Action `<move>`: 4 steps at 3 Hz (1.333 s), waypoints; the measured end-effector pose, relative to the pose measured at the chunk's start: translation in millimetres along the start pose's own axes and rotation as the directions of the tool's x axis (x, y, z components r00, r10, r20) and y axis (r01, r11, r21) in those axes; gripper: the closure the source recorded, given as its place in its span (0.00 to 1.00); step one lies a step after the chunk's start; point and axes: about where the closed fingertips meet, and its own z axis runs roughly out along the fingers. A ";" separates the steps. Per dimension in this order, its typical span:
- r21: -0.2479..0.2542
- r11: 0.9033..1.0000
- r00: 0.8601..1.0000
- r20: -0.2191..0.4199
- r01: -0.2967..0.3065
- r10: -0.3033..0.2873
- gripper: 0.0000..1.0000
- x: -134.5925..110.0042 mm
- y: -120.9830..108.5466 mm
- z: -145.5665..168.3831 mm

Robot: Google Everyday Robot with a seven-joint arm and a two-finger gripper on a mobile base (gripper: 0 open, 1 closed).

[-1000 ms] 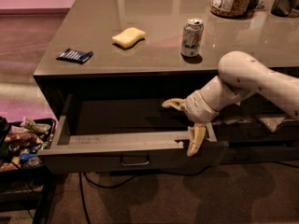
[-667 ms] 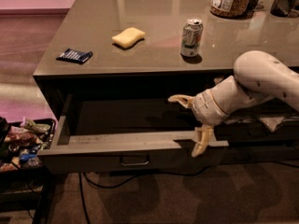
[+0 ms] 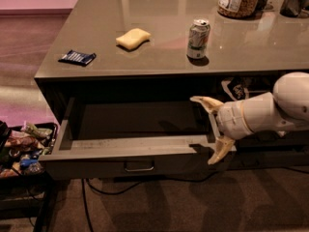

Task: Open top drawer

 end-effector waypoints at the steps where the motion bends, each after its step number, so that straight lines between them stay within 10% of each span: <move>1: -0.002 1.000 1.000 0.001 0.000 0.000 0.00 -0.1 0.6 0.2; 4: -0.003 1.000 1.000 0.001 0.000 0.000 0.64 -0.2 0.6 0.3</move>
Offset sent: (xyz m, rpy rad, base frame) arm -0.0005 0.0001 -0.0004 -0.0005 0.0019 0.0017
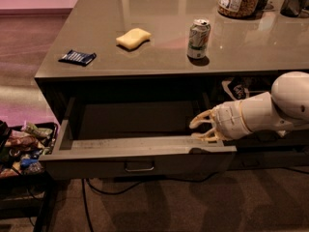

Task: Open top drawer

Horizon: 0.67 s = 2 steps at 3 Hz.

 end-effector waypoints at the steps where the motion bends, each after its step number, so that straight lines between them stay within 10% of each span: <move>1: 0.033 0.999 1.000 -0.021 0.018 -0.018 0.87 2.7 0.7 5.3; 2: 0.068 0.996 0.998 -0.038 0.050 -0.048 1.00 8.5 -0.3 22.2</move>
Offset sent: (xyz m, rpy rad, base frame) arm 0.0212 0.0142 -0.0346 -0.0145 -0.1522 -0.0344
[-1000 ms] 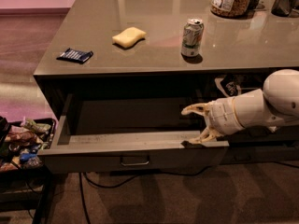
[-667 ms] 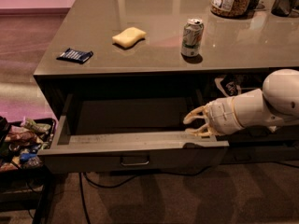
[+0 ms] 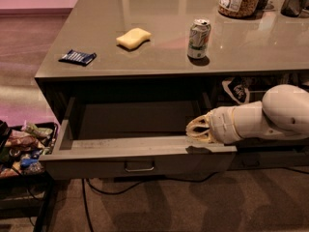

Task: Open top drawer

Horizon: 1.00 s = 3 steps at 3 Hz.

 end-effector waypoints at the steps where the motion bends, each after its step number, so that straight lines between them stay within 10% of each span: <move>1: 0.008 0.999 0.999 -0.023 0.034 -0.034 1.00 7.8 -8.6 20.1; 3: -0.063 0.997 0.998 -0.044 0.050 -0.053 1.00 26.2 -19.9 62.7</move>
Offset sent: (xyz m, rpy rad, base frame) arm 0.0581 0.0291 -0.0313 -0.1089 -0.0505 0.0449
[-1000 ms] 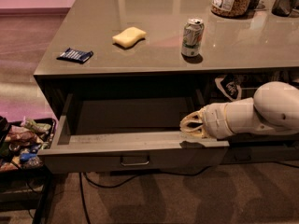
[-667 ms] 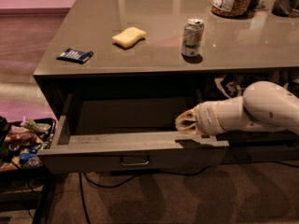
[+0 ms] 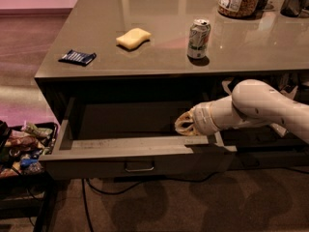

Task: Open top drawer

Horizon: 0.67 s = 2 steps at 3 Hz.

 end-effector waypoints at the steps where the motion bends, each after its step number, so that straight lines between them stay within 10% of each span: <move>1: 0.000 1.000 1.000 0.000 0.000 0.000 1.00 0.0 0.0 0.0; 2: -0.032 0.999 1.000 0.005 0.006 -0.006 1.00 1.4 5.6 6.4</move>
Offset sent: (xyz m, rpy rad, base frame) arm -0.0028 -0.0002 -0.0192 -0.0445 0.0508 0.0441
